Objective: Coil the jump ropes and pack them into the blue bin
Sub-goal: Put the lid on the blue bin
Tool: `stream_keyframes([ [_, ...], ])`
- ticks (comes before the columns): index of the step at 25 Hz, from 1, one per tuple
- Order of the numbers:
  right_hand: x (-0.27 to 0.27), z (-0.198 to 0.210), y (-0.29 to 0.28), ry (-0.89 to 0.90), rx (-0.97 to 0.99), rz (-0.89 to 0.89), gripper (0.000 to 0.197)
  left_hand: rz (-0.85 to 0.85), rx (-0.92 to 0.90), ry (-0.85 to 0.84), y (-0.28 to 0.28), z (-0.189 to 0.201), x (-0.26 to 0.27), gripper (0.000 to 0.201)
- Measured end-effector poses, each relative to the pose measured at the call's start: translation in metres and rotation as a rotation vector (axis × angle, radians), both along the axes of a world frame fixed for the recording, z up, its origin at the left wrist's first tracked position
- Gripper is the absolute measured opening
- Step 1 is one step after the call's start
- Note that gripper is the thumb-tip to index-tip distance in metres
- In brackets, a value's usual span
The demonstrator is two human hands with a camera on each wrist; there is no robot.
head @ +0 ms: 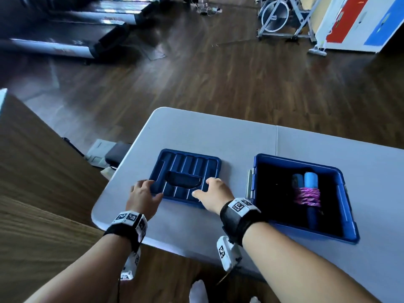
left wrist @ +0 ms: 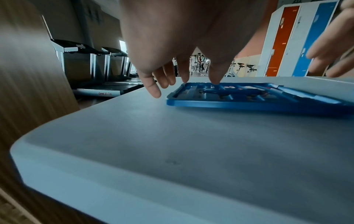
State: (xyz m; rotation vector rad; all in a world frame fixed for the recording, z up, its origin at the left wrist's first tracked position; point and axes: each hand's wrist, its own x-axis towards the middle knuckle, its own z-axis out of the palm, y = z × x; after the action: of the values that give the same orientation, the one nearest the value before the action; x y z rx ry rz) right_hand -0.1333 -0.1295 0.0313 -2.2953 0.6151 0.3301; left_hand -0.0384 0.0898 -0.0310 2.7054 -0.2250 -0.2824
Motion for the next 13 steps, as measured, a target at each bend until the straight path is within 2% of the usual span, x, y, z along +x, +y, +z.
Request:
stream_keyframes([
  [2, 0.008, -0.023, 0.002, 0.118, -0.059, -0.043, 0.063, -0.018, 0.009, 0.064, 0.008, -0.006, 0.008, 0.070],
  [4, 0.015, -0.040, 0.005, 0.153, -0.091, -0.106, 0.073, -0.034, 0.006, 0.129, 0.013, -0.011, 0.017, 0.078],
  [8, 0.024, -0.051, 0.007, 0.134, -0.056, -0.260, 0.077, -0.011, -0.013, 0.160, 0.014, -0.014, 0.031, 0.076],
  [11, 0.027, -0.050, 0.005, 0.191, -0.028, -0.280, 0.069, 0.001, -0.038, 0.185, 0.016, -0.010, 0.037, 0.073],
  [13, 0.029, -0.044, 0.008, 0.169, -0.026, -0.306, 0.062, -0.014, -0.077, 0.135, 0.019, -0.005, 0.036, 0.064],
])
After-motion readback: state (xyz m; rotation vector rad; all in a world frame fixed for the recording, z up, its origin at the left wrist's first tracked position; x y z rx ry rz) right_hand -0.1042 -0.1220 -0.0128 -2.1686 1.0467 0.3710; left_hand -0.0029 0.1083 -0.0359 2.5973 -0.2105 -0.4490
